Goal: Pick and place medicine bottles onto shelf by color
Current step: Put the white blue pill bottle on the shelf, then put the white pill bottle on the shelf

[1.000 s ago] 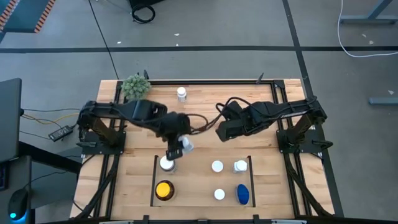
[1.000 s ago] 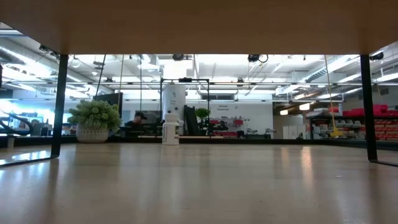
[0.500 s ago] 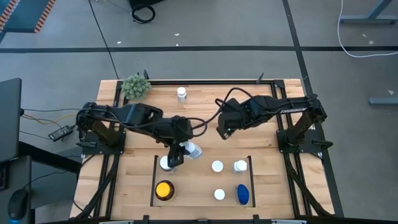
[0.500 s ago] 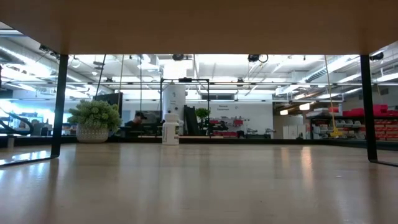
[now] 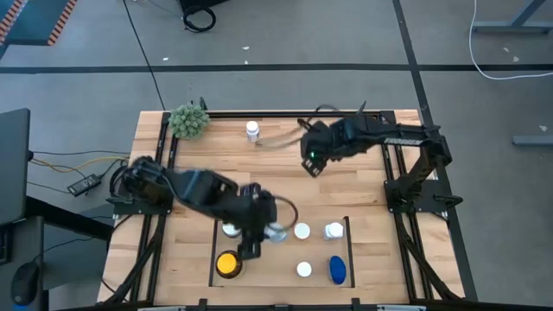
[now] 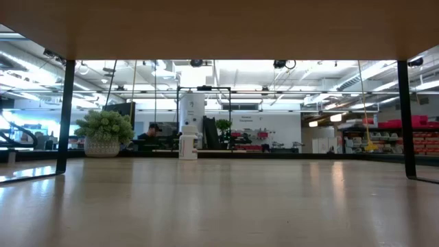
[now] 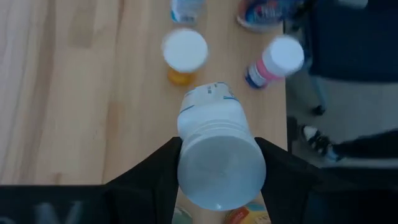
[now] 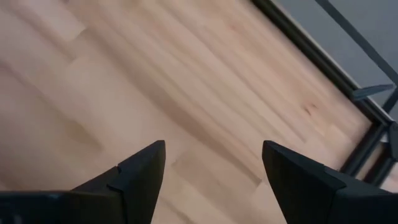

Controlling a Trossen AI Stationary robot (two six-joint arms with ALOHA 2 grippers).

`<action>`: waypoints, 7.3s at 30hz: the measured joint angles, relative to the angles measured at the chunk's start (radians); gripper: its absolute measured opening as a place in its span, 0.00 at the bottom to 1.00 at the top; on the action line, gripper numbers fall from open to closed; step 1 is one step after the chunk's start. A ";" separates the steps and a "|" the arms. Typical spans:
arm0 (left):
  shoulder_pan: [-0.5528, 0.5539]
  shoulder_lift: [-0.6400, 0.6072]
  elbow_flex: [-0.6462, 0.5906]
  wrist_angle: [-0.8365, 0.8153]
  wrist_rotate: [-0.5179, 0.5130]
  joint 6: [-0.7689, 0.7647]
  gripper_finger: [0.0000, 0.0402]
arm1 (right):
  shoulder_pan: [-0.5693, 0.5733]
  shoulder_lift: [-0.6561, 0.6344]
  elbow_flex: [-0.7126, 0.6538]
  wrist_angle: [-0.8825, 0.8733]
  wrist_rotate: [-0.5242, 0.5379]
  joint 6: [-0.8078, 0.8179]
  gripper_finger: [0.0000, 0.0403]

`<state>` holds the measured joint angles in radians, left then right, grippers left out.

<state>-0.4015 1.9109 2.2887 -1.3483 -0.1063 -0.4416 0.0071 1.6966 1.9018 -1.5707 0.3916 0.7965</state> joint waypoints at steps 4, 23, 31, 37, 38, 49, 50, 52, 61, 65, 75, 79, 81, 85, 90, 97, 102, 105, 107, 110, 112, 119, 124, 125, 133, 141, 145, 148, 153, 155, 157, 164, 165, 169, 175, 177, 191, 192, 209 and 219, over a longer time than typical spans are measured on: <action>-0.022 0.072 0.064 -0.093 -0.021 0.000 0.47 | -0.068 0.000 0.000 0.005 -0.005 -0.009 0.68; -0.071 0.086 0.050 -0.032 0.008 0.008 0.47 | -0.119 0.000 0.000 0.157 0.024 -0.061 0.68; -0.109 0.086 0.024 -0.004 0.007 0.232 0.47 | -0.116 0.000 0.000 0.158 0.024 -0.064 0.68; -0.112 0.086 -0.006 -0.005 0.004 0.551 0.47 | -0.101 0.000 0.000 0.159 0.023 -0.059 0.68; -0.112 0.086 -0.006 -0.003 0.005 0.604 0.47 | -0.096 0.000 0.000 0.159 0.023 -0.053 0.68; -0.089 0.095 -0.005 0.054 0.053 0.819 0.47 | -0.041 0.000 0.000 0.160 0.057 0.011 0.68; -0.088 0.099 -0.005 0.051 0.063 0.819 0.47 | -0.041 0.000 0.000 0.161 0.058 0.014 0.68; -0.088 0.113 -0.006 0.034 0.080 0.819 0.47 | -0.041 0.000 0.000 0.161 0.059 0.021 0.68; -0.096 0.146 -0.003 -0.002 0.109 0.824 0.47 | -0.041 0.000 0.001 0.172 0.061 0.032 0.68; -0.094 0.147 -0.003 0.006 0.107 0.825 0.47 | -0.041 0.000 0.001 0.182 0.068 0.031 0.68; -0.089 0.148 -0.003 0.022 0.101 0.826 0.52 | -0.042 0.000 0.001 0.191 0.072 0.022 0.68; -0.089 0.148 -0.003 0.022 0.100 0.827 0.52 | -0.042 0.000 0.001 0.191 0.072 0.022 0.68; -0.089 0.149 -0.003 0.022 0.100 0.828 0.52 | -0.042 0.000 0.001 0.191 0.072 0.022 0.68; -0.089 0.149 -0.003 0.022 0.099 0.828 0.54 | -0.042 0.000 0.001 0.191 0.072 0.021 0.68; -0.089 0.149 -0.003 0.024 0.096 0.829 0.57 | -0.042 0.000 0.001 0.191 0.072 0.021 0.68; -0.088 0.149 -0.003 0.030 0.092 0.828 0.61 | -0.042 0.000 0.001 0.191 0.072 0.021 0.68; -0.079 0.150 -0.002 0.044 0.092 0.823 0.62 | -0.042 0.000 0.001 0.191 0.072 0.021 0.68; -0.068 0.155 0.026 0.042 0.071 0.813 0.61 | -0.042 0.000 0.001 0.191 0.072 0.022 0.68; -0.062 0.158 0.045 0.044 0.063 0.808 0.60 | -0.041 0.000 0.001 0.191 0.072 0.022 0.68; -0.059 0.155 0.065 0.049 0.034 0.794 0.58 | -0.041 0.000 0.001 0.191 0.072 0.021 0.68; -0.059 0.150 0.064 0.040 -0.004 0.776 0.58 | -0.041 0.000 0.001 0.191 0.071 0.022 0.68; -0.015 0.146 0.064 -0.066 -0.105 0.557 0.54 | -0.041 0.000 0.001 0.191 0.070 0.013 0.68; 0.037 0.144 0.064 -0.114 -0.048 0.303 0.49 | -0.041 0.000 0.001 0.191 0.067 0.007 0.68; 0.045 0.144 0.064 -0.117 -0.020 0.257 0.48 | -0.041 0.000 0.001 0.191 0.067 0.004 0.68; 0.081 0.143 0.066 -0.122 0.114 0.034 0.44 | -0.041 0.000 0.001 0.195 0.068 -0.003 0.68; 0.069 0.168 0.060 -0.222 0.115 0.024 0.37 | -0.041 0.000 0.000 0.222 0.072 -0.010 0.68; 0.060 0.180 0.060 -0.200 0.116 0.034 0.32 | -0.041 0.000 0.000 0.233 0.071 -0.015 0.68; 0.062 0.192 0.060 -0.205 0.118 0.041 0.29 | -0.041 0.000 0.000 0.236 0.071 -0.015 0.68; 0.062 0.202 0.059 -0.218 0.151 0.042 0.25 | -0.041 0.000 0.000 0.238 0.071 -0.015 0.68; 0.061 0.210 0.060 -0.210 0.163 0.042 0.24 | -0.041 0.000 0.000 0.240 0.071 -0.015 0.68; 0.056 0.219 0.060 -0.212 0.165 0.042 0.23 | -0.041 0.000 0.000 0.240 0.071 -0.015 0.68; 0.032 0.240 0.059 -0.197 0.201 0.045 0.19 | -0.041 0.000 0.000 0.242 0.071 -0.016 0.68; 0.030 0.242 0.060 -0.186 0.201 0.045 0.19 | -0.041 0.000 0.000 0.243 0.071 -0.016 0.68; 0.021 0.247 0.060 -0.181 0.203 0.043 0.20 | -0.041 0.000 0.000 0.243 0.071 -0.016 0.68; 0.015 0.254 0.060 -0.159 0.224 0.043 0.19 | -0.041 0.000 0.000 0.243 0.071 -0.016 0.68; 0.011 0.254 0.060 -0.135 0.228 0.043 0.19 | -0.041 0.000 0.000 0.243 0.071 -0.016 0.68; -0.002 0.254 0.060 -0.102 0.251 0.045 0.19 | -0.041 0.000 0.000 0.244 0.071 -0.016 0.68; -0.002 0.254 0.060 -0.100 0.251 0.045 0.19 | -0.041 0.000 0.000 0.244 0.071 -0.016 0.68; 0.017 0.253 0.060 -0.055 0.260 0.061 0.22 | -0.041 0.000 0.000 0.246 0.071 -0.016 0.68; 0.100 0.206 0.066 -0.108 0.237 0.108 0.29 | -0.041 0.000 0.000 0.241 0.071 -0.016 0.68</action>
<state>-0.3011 2.1165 2.3547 -1.4562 0.1306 -0.3331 -0.0341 1.6966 1.9022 -1.3293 0.4629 0.7807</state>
